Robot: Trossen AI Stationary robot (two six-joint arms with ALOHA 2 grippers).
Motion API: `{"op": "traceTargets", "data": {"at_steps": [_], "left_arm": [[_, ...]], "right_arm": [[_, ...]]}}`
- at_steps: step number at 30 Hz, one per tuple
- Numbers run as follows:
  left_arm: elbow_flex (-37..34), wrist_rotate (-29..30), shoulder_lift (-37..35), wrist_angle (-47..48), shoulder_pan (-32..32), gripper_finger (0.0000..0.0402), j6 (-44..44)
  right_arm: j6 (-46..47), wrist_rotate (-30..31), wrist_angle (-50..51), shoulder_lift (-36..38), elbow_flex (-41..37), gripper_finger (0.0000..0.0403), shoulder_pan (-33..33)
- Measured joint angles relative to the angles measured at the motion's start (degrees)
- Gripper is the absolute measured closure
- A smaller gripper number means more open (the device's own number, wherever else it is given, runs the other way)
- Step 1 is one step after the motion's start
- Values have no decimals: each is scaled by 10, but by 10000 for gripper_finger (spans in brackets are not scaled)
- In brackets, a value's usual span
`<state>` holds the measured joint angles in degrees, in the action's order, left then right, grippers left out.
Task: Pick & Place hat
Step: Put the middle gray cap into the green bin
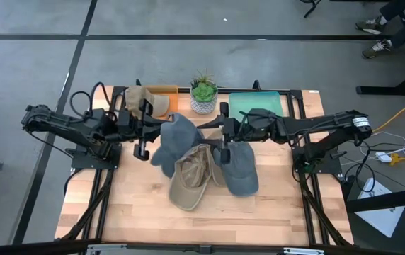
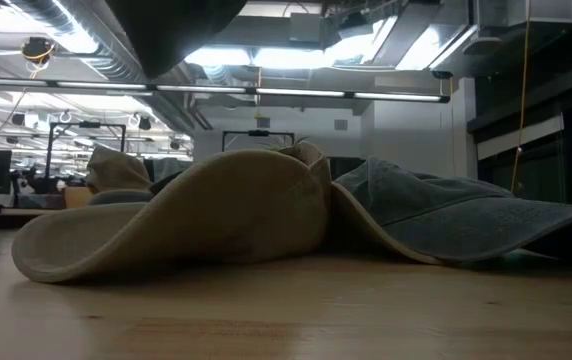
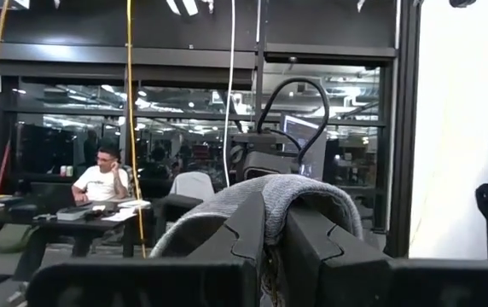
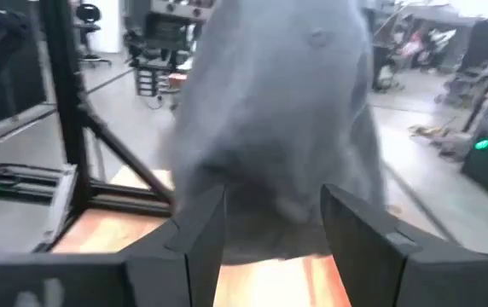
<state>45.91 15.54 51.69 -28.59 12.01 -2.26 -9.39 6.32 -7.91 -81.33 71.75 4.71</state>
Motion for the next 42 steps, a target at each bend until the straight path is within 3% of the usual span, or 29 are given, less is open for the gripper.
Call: {"op": "traceTargets", "data": {"at_steps": [4, 22, 26, 31, 37, 42], "left_arm": [[0, -4, 0, -3, 0, 382, 8], [0, -2, 4, -15, 0, 382, 32], [0, -1, 7, -16, 0, 382, 36], [0, 27, 7, -12, 0, 382, 67], [0, 32, 0, 6, 0, 382, 73], [0, 52, -23, 95, 0, 382, 114]], "right_arm": [[-1, 19, -1, -1, 0, 213, -4], [-11, -74, -58, -39, 0, 216, -12], [-30, -74, -72, -40, 0, 253, -12], [-30, -74, -64, -40, 0, 368, -11], [-4, -98, -1, -28, 0, 368, -11], [4, -131, 88, 11, 0, 371, -12]]}}
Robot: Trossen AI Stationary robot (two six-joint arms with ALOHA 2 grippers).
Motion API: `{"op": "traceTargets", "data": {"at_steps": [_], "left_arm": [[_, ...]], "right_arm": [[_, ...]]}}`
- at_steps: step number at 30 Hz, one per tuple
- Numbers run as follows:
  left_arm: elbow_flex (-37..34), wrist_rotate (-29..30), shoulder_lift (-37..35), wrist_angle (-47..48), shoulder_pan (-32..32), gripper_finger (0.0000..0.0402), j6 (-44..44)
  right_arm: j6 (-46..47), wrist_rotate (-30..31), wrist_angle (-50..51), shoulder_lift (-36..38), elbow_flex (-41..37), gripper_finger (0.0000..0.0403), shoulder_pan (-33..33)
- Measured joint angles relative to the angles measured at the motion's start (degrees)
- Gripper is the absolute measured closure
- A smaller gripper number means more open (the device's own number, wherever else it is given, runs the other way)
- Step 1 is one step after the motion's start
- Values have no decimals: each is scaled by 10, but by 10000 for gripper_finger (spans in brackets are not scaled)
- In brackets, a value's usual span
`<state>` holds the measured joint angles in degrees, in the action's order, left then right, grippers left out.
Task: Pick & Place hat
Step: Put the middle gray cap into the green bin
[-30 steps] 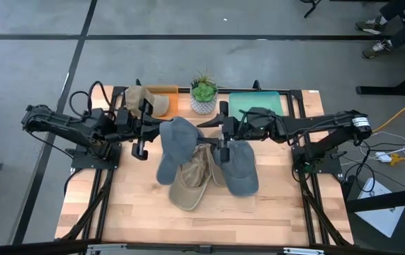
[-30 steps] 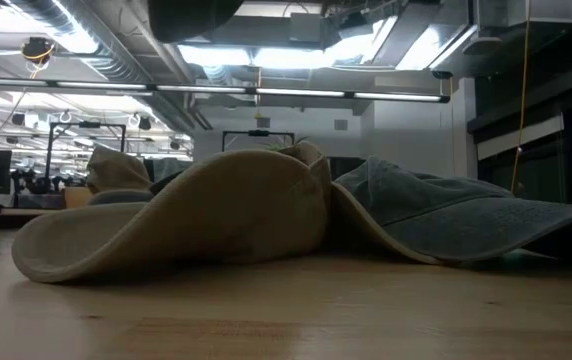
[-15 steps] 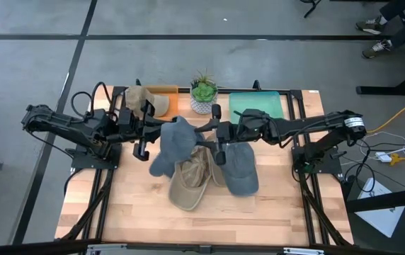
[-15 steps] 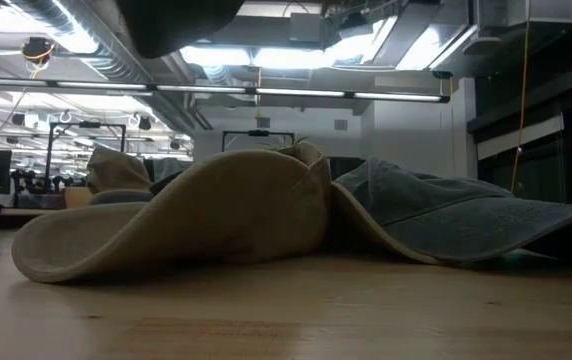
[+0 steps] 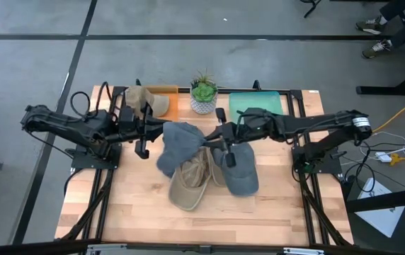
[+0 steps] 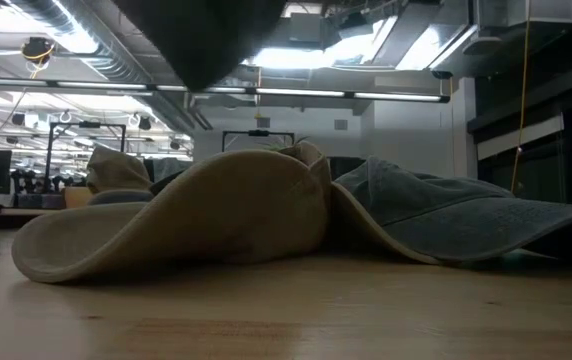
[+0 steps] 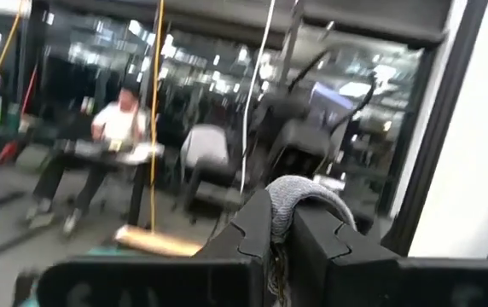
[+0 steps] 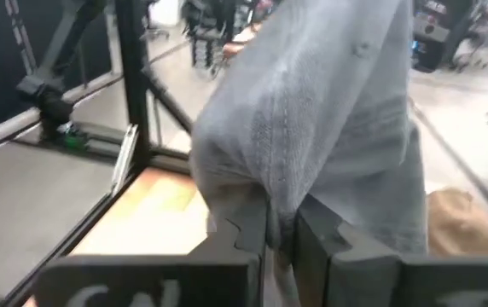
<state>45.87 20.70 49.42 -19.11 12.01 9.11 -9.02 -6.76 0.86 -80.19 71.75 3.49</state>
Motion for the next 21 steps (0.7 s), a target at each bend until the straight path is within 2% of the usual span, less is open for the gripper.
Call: {"op": "traceTargets", "data": {"at_steps": [7, 11, 14, 18, 21], "left_arm": [[-1, 63, -6, 110, 1, 373, 36], [1, 139, 1, 127, -7, 342, 38], [2, 171, 14, 133, -5, 315, 38], [1, 177, 14, 128, -7, 285, 38], [1, 124, 16, 129, -5, 271, 39]], "right_arm": [[64, -61, 107, 46, 1, 371, -6], [122, -111, 224, 60, 0, 371, -4], [176, -149, 295, 60, 7, 371, -4], [284, -185, 333, 58, 7, 371, -13], [355, -223, 330, 59, 7, 365, -17]]}}
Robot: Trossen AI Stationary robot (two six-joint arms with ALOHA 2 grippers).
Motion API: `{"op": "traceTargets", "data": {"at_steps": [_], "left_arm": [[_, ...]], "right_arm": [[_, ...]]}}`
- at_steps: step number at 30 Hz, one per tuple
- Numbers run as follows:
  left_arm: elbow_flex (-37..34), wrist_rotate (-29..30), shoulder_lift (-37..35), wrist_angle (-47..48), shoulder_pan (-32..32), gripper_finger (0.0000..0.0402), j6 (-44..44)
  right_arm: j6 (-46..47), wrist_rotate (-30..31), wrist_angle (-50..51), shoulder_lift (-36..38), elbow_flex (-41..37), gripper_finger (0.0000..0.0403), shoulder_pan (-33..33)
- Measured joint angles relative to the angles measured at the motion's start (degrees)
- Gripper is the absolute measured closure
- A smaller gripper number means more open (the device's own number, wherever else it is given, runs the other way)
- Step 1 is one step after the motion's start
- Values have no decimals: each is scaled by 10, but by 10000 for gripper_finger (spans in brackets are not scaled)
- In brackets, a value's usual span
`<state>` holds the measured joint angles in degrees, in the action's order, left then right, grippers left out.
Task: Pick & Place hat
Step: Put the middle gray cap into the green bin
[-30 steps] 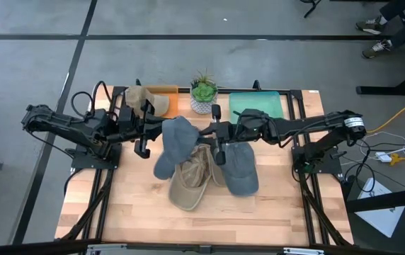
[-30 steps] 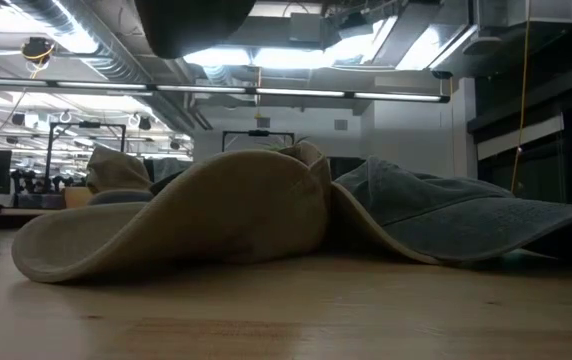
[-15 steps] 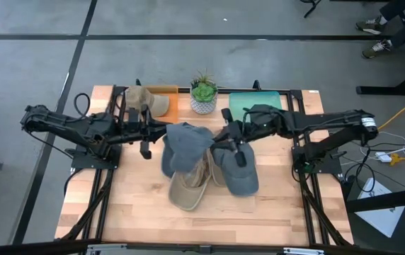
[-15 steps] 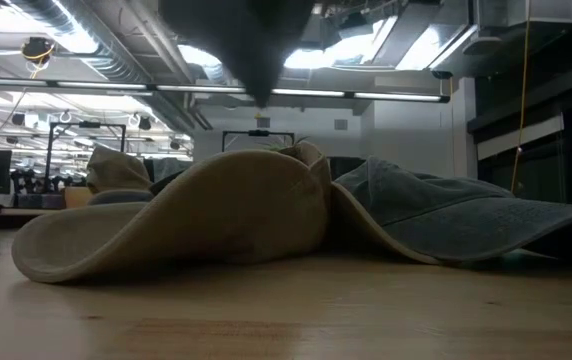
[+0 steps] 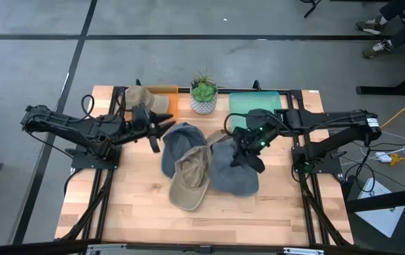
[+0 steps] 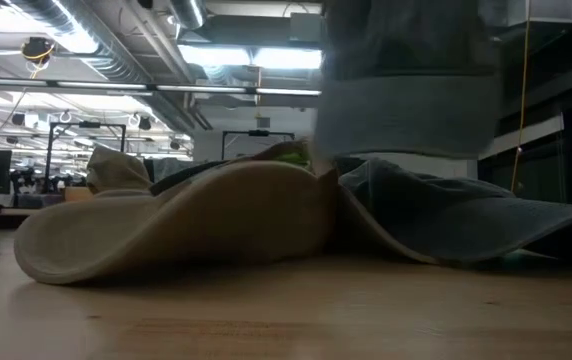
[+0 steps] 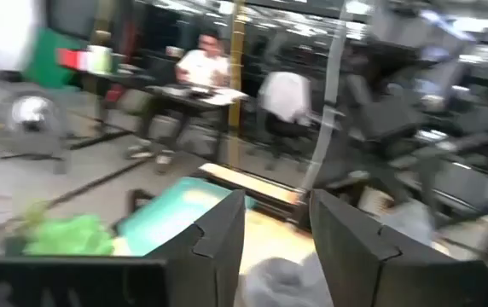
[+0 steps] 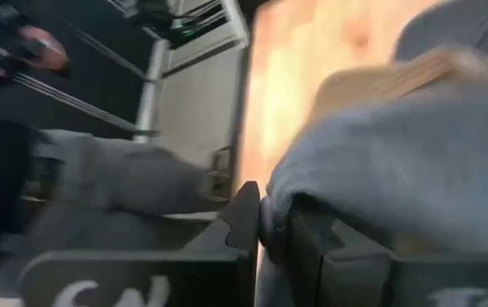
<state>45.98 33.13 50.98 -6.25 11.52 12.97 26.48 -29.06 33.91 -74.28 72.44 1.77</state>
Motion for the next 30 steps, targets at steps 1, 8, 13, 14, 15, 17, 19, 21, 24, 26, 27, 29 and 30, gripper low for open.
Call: {"op": "traceTargets", "data": {"at_steps": [1, 8, 13, 14, 15, 17, 19, 21, 24, 26, 27, 29, 30], "left_arm": [[0, -17, 0, -1, 0, 268, 0], [0, -58, 0, -4, 0, 270, 25], [0, -99, 20, -49, 0, 275, 29], [0, -106, 30, -70, 0, 274, 29], [0, -112, 44, -91, -2, 274, 29], [0, -123, 72, -116, -10, 271, 29], [0, -134, 103, -133, -18, 267, 32], [3, -138, 132, -136, -27, 262, 46], [22, -161, 173, -131, -36, 257, 58], [37, -195, 191, -133, -40, 256, 52], [44, -211, 199, -133, -41, 256, 48], [53, -235, 211, -133, -42, 258, 41], [55, -240, 214, -132, -42, 258, 40]], "right_arm": [[22, -5, 1, 0, 0, 364, -3], [81, -69, 2, 0, 0, 372, -37], [79, -75, 2, -2, 0, 372, -64], [76, -75, 1, -3, 0, 372, -67], [74, -73, 1, -3, 0, 371, -70], [66, -66, -1, -5, 0, 370, -74], [61, -60, -4, -6, 0, 370, -76], [60, -39, -2, -6, 0, 371, -79], [60, 6, -2, -6, 0, 371, -88], [61, 20, -2, -4, 0, 371, -101], [61, 24, -2, -1, 0, 371, -109], [61, 27, 3, 13, 0, 371, -124], [59, 27, 6, 22, 0, 370, -132]]}}
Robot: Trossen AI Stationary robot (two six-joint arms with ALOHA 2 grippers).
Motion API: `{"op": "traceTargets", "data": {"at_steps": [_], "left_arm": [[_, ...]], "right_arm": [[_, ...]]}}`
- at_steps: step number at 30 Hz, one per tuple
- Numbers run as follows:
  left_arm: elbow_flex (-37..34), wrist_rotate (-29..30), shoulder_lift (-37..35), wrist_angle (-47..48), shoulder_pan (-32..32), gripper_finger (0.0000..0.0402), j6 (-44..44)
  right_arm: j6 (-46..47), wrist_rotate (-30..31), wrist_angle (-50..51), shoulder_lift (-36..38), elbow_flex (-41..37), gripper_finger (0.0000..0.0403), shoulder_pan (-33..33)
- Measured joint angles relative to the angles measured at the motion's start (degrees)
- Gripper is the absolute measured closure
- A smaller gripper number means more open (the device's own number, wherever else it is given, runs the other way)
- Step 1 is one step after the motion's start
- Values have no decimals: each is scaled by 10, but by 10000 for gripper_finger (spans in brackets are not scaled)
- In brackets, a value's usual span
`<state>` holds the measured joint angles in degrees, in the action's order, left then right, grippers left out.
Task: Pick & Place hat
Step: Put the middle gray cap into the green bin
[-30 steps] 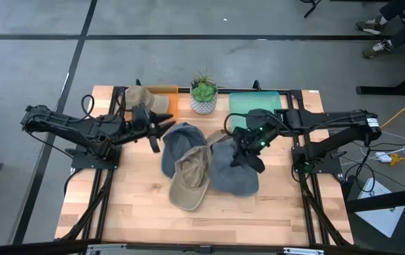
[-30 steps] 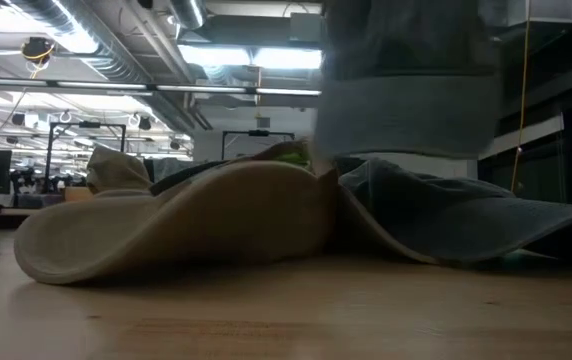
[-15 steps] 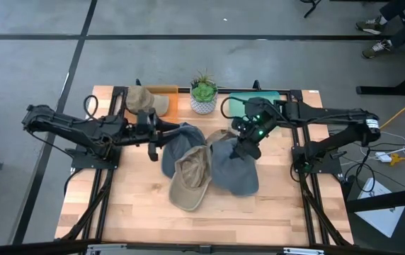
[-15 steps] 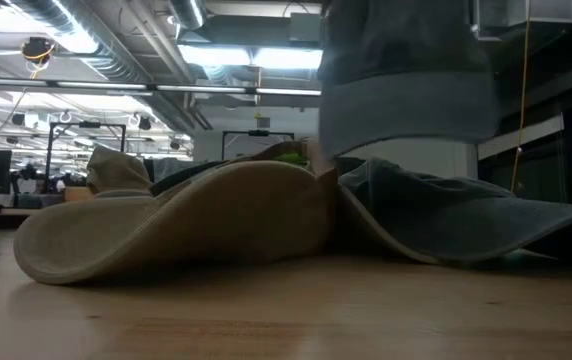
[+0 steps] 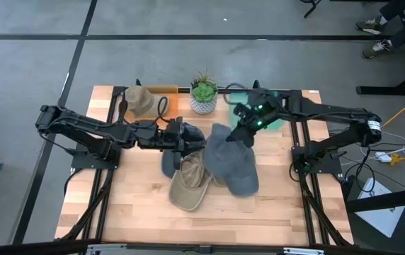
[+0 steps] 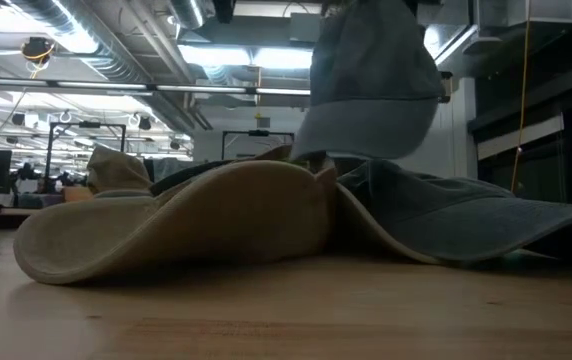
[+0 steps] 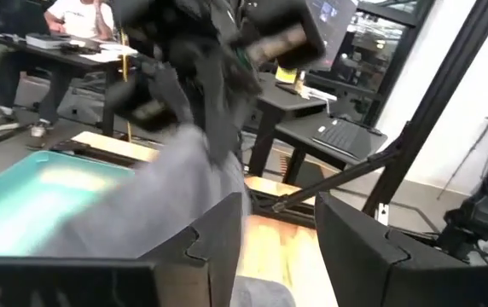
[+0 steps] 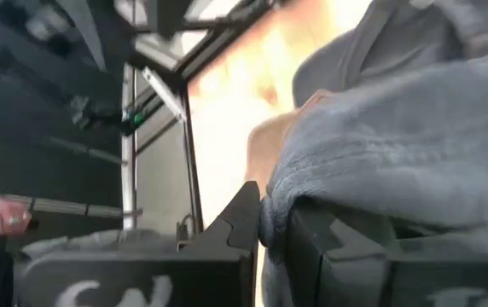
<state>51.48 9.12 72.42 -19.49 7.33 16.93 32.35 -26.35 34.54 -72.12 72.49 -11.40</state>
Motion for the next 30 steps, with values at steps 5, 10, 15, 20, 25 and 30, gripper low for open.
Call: {"op": "traceTargets", "data": {"at_steps": [5, 10, 15, 20, 25, 30], "left_arm": [[2, -1, 1, 2, 0, 258, -1], [2, 3, 1, 2, 0, 258, 2], [2, 20, 1, 2, 0, 258, 3], [2, 40, 1, 2, 0, 258, 3], [2, 47, 1, 2, 0, 258, 3], [2, 47, 1, 2, 0, 258, 3]], "right_arm": [[-26, -1, 51, 60, 0, 371, -46], [-46, 61, 122, 117, 0, 371, -94], [-59, 145, 155, 146, 0, 370, -138], [-66, 225, 157, 151, 0, 371, -177], [-87, 246, 159, 136, 0, 368, -209], [-106, 253, 159, 102, 0, 371, -228]]}}
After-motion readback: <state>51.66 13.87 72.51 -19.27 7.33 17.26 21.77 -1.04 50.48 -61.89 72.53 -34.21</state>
